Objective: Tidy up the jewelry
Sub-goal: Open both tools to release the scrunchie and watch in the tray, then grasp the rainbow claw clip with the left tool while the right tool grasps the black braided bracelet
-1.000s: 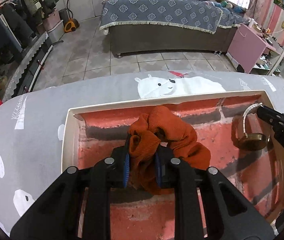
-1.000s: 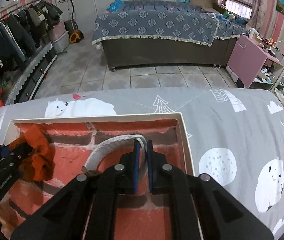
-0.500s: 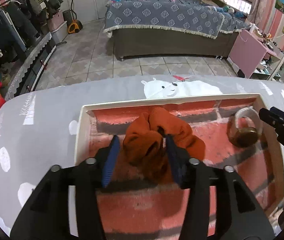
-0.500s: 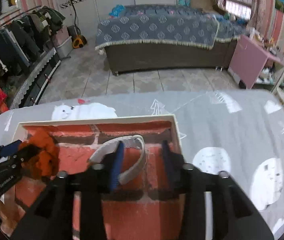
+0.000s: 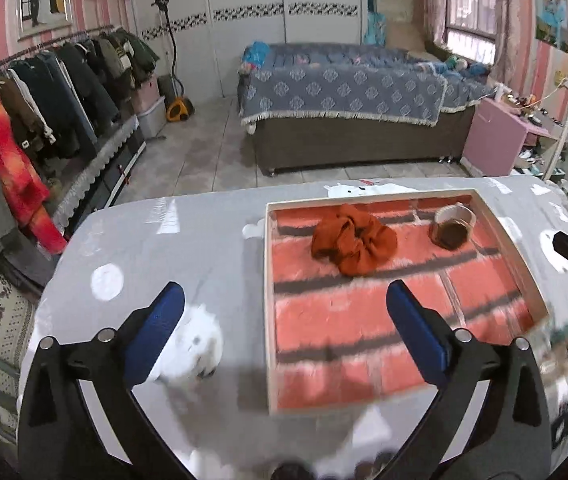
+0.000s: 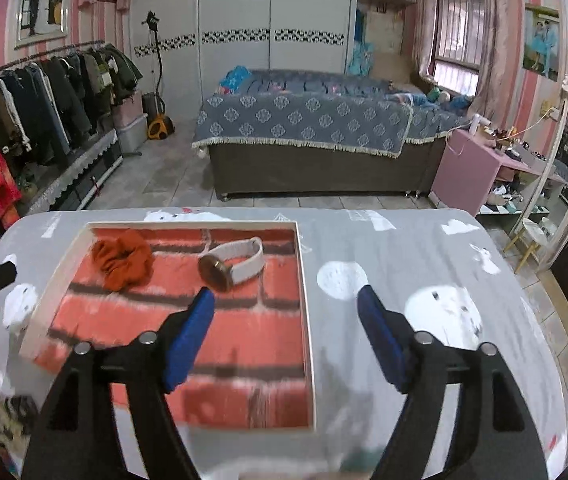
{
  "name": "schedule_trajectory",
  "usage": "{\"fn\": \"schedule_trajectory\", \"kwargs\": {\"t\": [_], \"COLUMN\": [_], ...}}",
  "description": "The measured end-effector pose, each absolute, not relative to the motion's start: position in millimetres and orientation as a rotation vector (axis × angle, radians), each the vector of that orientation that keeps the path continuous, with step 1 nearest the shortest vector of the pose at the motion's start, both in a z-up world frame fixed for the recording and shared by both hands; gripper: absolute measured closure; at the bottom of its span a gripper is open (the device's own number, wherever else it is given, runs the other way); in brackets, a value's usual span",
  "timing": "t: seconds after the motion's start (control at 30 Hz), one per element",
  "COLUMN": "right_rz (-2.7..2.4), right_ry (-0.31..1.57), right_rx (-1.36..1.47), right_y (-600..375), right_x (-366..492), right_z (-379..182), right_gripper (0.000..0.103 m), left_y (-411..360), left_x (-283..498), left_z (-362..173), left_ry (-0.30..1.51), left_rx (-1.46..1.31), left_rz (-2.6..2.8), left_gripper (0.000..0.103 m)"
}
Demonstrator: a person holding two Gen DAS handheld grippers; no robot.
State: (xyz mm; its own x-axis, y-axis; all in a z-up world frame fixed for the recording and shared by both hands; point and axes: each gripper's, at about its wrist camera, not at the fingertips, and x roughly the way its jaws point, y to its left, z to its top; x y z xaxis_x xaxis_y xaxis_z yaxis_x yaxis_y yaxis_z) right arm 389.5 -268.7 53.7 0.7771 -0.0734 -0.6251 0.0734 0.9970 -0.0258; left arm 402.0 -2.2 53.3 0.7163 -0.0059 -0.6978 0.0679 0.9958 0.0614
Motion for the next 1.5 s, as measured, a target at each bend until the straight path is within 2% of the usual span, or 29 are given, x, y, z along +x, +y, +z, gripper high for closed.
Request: {"fn": "schedule_trajectory", "kwargs": {"t": [0.4,0.73,1.1,1.5], "right_rz": [-0.071,-0.088,-0.066,-0.084], "right_ry": [0.587,0.587,0.654,0.715], "right_rx": [0.026,0.031,0.045,0.024], "right_y": [-256,-251,-226,-204], "right_x": [256,181,141,133], "right_z": [48,18,-18,-36], "right_gripper": [0.015,0.015,0.015,0.015], "left_y": [37,61,78,93], "left_x": [277,214,168,161], "left_z": [64,32,-3,-43], "left_ry": [0.656,0.663,0.684,0.786], "left_rx": [0.083,0.057,0.065,0.048], "left_rz": [-0.035,-0.015,0.01,0.024], "left_gripper": [0.005,0.005,0.005,0.005]}}
